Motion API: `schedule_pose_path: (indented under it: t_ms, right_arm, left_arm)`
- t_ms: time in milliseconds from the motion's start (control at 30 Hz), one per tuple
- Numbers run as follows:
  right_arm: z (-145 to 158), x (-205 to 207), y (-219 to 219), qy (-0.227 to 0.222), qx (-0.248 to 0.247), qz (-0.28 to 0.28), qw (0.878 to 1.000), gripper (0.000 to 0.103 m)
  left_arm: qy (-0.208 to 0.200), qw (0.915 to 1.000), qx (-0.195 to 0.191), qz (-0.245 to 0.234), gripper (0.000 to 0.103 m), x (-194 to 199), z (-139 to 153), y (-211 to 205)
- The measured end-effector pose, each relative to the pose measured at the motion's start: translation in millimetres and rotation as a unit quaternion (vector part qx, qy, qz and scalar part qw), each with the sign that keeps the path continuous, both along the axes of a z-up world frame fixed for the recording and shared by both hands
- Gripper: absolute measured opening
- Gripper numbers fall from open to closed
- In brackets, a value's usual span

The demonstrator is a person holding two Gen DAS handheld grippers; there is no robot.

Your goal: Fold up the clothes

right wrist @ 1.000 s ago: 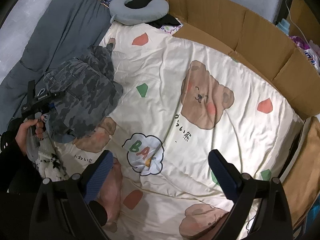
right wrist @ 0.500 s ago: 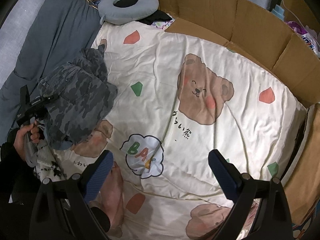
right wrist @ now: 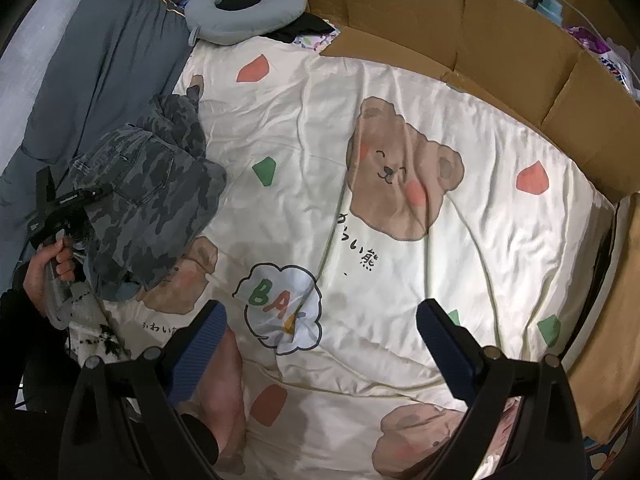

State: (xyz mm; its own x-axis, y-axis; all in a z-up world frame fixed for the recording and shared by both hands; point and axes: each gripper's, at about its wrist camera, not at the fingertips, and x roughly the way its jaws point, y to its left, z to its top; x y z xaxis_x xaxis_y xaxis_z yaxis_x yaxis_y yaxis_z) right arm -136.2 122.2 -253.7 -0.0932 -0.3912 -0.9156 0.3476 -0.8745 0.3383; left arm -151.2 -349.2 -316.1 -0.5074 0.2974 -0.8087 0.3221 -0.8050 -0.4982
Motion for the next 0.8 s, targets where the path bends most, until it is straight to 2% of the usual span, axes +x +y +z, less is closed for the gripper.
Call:
schedule_pose_path:
  t_ms: [333,600,800]
  right_arm:
    - [9.9,1.7,-3.5,0.012,-0.013,0.002,1.000,0.096]
    - [17.3,-1.1,-7.1,0.020,-0.027,0.001,0.999,0.096]
    - [15.9,-8.9,-9.8,0.020,-0.031,0.009,0.999,0.096]
  left_arm:
    - [0.051,0.9982,-0.020,0.023,0.010,22.3,75.0,-13.7]
    - [0.083,0.9933,-0.034,0.073,0.008,58.1,129.2,-55.0]
    - [0.094,0.9865,-0.047,0.126,0.008,91.8,151.3,-88.9]
